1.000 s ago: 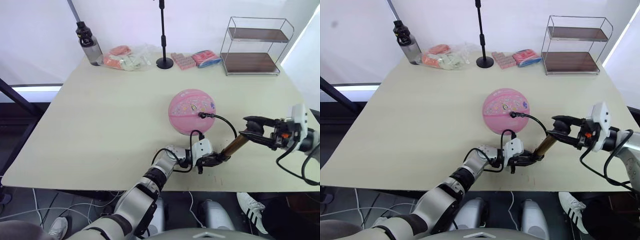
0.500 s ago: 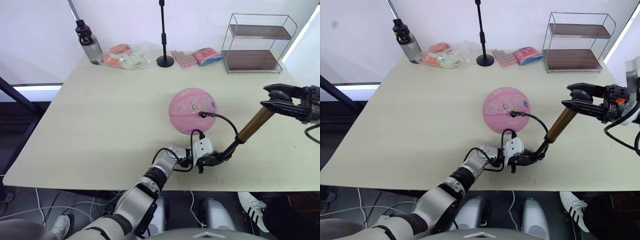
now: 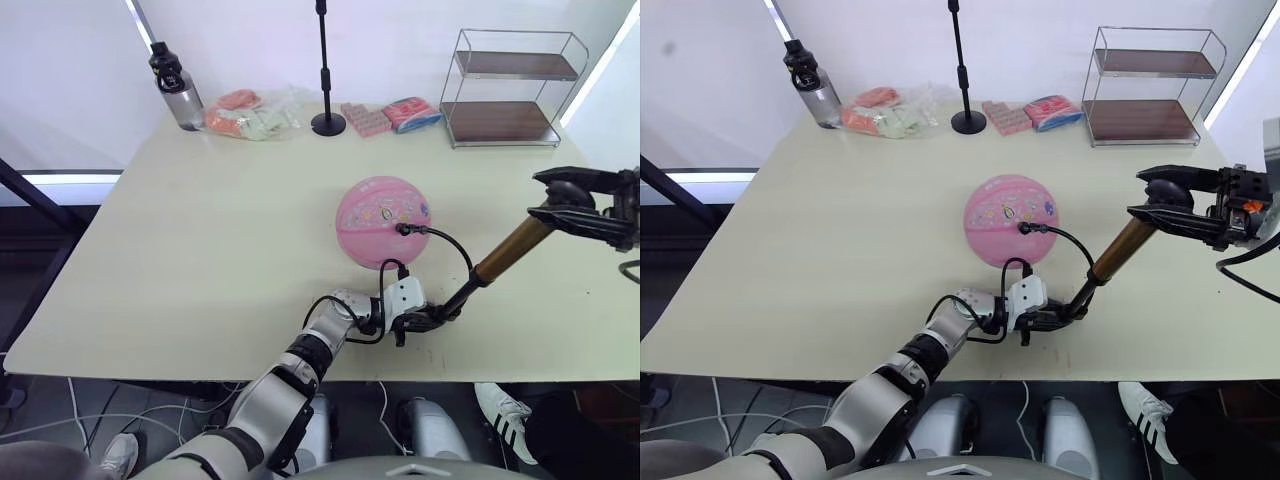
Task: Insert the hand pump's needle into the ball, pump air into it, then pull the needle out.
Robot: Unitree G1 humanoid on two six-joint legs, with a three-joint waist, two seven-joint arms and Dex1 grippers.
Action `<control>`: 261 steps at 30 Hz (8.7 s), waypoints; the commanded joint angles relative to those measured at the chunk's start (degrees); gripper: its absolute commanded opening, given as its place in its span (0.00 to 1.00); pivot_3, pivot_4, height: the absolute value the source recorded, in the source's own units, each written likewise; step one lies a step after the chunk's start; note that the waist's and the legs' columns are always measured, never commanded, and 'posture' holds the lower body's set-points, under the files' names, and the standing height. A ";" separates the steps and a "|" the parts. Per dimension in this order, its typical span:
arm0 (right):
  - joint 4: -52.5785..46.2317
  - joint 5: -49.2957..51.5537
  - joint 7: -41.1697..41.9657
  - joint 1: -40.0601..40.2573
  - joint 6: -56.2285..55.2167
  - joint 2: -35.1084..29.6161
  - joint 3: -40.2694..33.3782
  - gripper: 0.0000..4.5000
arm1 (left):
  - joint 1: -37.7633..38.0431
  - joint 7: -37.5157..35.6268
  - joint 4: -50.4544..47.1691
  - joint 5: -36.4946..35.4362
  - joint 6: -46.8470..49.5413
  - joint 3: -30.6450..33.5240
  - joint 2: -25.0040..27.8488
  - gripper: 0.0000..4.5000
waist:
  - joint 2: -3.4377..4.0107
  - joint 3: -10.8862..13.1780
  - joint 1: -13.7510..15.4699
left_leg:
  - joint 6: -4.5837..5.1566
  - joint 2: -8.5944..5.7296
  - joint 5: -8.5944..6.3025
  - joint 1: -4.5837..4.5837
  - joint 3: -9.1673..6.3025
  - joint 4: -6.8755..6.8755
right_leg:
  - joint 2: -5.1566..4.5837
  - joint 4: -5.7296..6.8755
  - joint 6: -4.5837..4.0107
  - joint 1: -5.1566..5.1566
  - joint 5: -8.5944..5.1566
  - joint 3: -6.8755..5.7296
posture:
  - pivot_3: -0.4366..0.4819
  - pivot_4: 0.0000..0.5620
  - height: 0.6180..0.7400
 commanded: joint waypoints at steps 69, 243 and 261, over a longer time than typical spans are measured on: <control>-3.06 -10.04 -1.13 7.15 -6.77 1.70 9.86 0.48 | 0.70 -1.27 7.22 3.28 -0.87 -1.14 1.26 0.22 | -0.20 -0.16 -0.06 | 0.01 -0.09 0.00 -0.05 -0.02 0.09 | 0.04 0.11 0.11 -0.05 -0.03 0.01 | 0.48 0.27 1.00; -1.20 2.22 -4.74 -2.89 -0.55 1.60 0.05 0.45 | 0.18 -2.10 8.00 4.17 -1.63 -1.40 1.33 0.22 | 0.03 0.06 0.11 | 0.02 -0.02 -0.01 -0.12 0.05 0.06 | -0.04 0.10 0.02 -0.11 0.02 0.08 | 0.48 0.27 1.00; -3.68 7.14 -5.79 -7.30 10.03 -0.71 -1.17 0.45 | 0.07 -2.03 8.21 4.19 -1.71 -1.58 1.14 0.22 | 0.41 0.32 0.19 | 0.03 -0.23 0.00 -1.09 0.16 0.23 | -0.13 0.24 0.37 -1.07 0.25 0.18 | 0.48 0.27 1.00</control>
